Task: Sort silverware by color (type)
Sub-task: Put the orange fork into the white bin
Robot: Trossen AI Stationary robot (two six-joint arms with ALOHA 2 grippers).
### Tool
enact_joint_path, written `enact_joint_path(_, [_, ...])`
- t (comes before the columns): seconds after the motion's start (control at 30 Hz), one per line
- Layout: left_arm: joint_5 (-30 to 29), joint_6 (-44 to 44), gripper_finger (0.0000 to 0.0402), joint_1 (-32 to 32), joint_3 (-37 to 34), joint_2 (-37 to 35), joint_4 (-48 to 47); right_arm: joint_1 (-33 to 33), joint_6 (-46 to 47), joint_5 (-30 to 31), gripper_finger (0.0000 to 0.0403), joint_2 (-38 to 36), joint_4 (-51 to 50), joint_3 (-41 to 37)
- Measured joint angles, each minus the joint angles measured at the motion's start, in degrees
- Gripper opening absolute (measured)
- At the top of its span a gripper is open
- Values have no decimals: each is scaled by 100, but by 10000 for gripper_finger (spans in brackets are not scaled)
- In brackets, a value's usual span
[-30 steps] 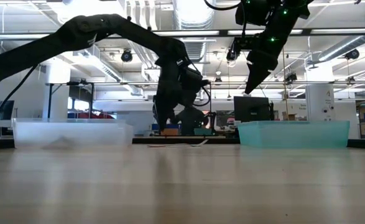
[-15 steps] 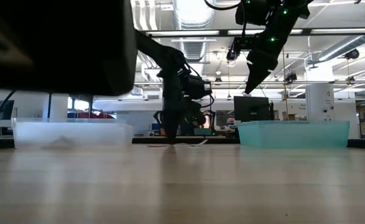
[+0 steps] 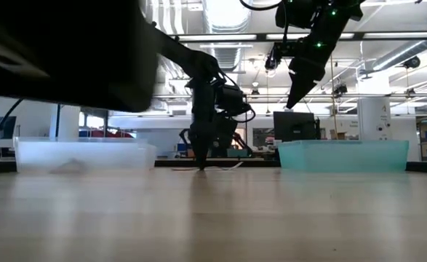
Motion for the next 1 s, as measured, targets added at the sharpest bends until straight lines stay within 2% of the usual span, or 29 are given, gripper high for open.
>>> enact_joint_path(0.1, [-434, -79, 99, 15, -145, 45, -170, -2, -1, 1, 93, 0, 2, 0])
enact_joint_path(0.3, [15, -138, 69, 179, -187, 37, -225, -1, 0, -7, 93, 0, 22, 0])
enact_joint_path(0.47, [-42, -411, 9, 168, -176, 46, -268, 0, 0, -10, 93, 0, 126, 0])
enact_joint_path(0.63, [-38, -525, 2, 151, -48, 71, -507, 0, 0, -13, 93, 0, 131, 0])
enact_joint_path(0.9, [-47, -707, 0, 180, 785, 58, -1731, 0, -1, -12, 93, 0, 130, 0])
enact_joint_path(1.0, [-47, -763, 0, 190, 929, -15, -1740, 0, -1, -13, 93, 0, 131, 0])
